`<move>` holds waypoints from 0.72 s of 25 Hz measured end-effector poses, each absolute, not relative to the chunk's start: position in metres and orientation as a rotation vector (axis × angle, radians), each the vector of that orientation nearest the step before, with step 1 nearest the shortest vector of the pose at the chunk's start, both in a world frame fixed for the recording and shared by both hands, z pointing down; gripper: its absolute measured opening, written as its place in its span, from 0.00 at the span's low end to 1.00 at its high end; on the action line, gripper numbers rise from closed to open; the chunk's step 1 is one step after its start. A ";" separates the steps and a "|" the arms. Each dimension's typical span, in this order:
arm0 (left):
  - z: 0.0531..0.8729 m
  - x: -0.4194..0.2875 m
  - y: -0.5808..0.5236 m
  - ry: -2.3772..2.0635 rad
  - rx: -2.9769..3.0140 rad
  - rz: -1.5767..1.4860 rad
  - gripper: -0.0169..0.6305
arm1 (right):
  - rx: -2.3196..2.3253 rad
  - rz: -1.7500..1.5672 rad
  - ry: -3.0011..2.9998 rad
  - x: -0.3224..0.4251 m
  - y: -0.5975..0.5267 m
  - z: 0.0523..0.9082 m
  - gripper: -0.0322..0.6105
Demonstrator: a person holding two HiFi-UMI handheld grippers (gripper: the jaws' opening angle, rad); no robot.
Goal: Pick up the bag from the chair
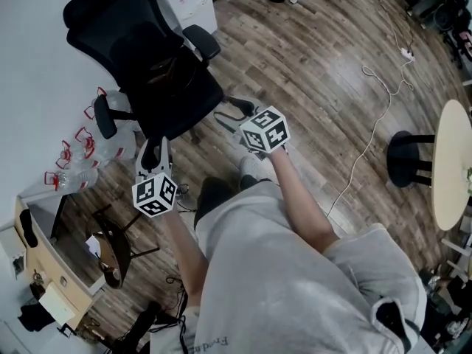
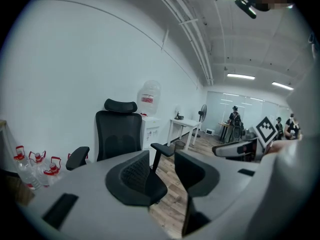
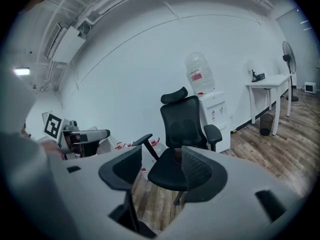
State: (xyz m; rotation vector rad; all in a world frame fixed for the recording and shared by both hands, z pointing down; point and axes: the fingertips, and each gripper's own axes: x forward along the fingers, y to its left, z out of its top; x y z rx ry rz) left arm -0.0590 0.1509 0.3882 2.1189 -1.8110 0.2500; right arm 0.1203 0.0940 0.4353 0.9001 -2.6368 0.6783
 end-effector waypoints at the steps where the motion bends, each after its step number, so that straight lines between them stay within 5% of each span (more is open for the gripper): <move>1: 0.390 -0.058 0.149 -1.812 2.114 0.247 0.26 | 0.905 0.679 -2.636 0.124 0.091 0.436 0.44; 18: 0.435 -0.121 0.054 -1.781 2.000 0.220 0.26 | 0.945 0.722 -2.573 0.080 -0.010 0.459 0.44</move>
